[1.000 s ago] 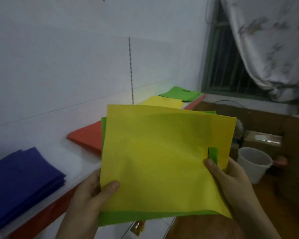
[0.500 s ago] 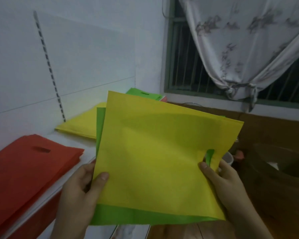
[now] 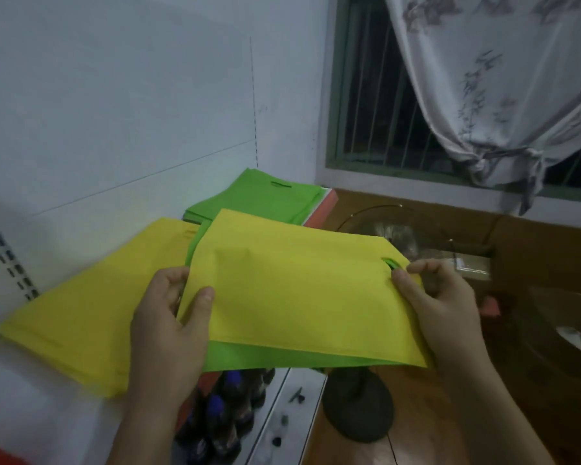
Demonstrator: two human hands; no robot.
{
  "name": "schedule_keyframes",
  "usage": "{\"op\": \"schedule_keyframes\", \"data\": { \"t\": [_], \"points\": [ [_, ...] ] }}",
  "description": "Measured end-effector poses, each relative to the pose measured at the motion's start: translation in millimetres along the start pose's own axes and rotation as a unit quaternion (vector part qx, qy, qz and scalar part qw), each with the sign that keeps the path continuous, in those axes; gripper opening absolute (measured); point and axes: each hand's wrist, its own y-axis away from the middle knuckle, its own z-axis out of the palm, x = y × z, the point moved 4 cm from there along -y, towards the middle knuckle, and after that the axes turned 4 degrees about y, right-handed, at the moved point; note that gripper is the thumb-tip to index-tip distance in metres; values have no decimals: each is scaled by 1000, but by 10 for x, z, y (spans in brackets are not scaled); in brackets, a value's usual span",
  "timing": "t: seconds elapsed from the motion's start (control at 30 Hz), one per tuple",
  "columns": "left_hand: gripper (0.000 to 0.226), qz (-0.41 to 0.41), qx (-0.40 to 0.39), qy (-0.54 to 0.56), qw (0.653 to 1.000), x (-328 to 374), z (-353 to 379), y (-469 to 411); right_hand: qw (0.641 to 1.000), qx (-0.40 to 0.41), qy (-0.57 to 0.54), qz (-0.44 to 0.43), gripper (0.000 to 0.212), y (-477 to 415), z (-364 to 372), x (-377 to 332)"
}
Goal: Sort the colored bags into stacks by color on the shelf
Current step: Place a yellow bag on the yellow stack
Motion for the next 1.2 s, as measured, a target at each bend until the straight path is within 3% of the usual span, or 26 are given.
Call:
{"op": "schedule_keyframes", "data": {
  "t": [0.3,0.6,0.8,0.93,1.03,1.2],
  "points": [
    [25,-3,77,-52,996,-153,420,-513,989,-107,-86,-54,17,-1437,709,166],
    [30,4,231,-94,968,-39,1267,-1259,932,-260,-206,-147,37,-3332,1615,47],
    [27,0,288,-80,954,-31,1774,-1578,890,-343,-262,-146,42,-4167,2157,34],
    [27,-75,300,-127,943,-283,1920,-1711,895,-381,-220,-67,49,-4498,2570,317],
    [20,-155,259,-234,924,-505,1974,-1781,898,-409,-157,-36,42,-4646,2846,563],
    [12,-194,201,-436,856,-631,2092,-1840,893,-429,22,-132,22,-4725,3134,752]
  ]
}}
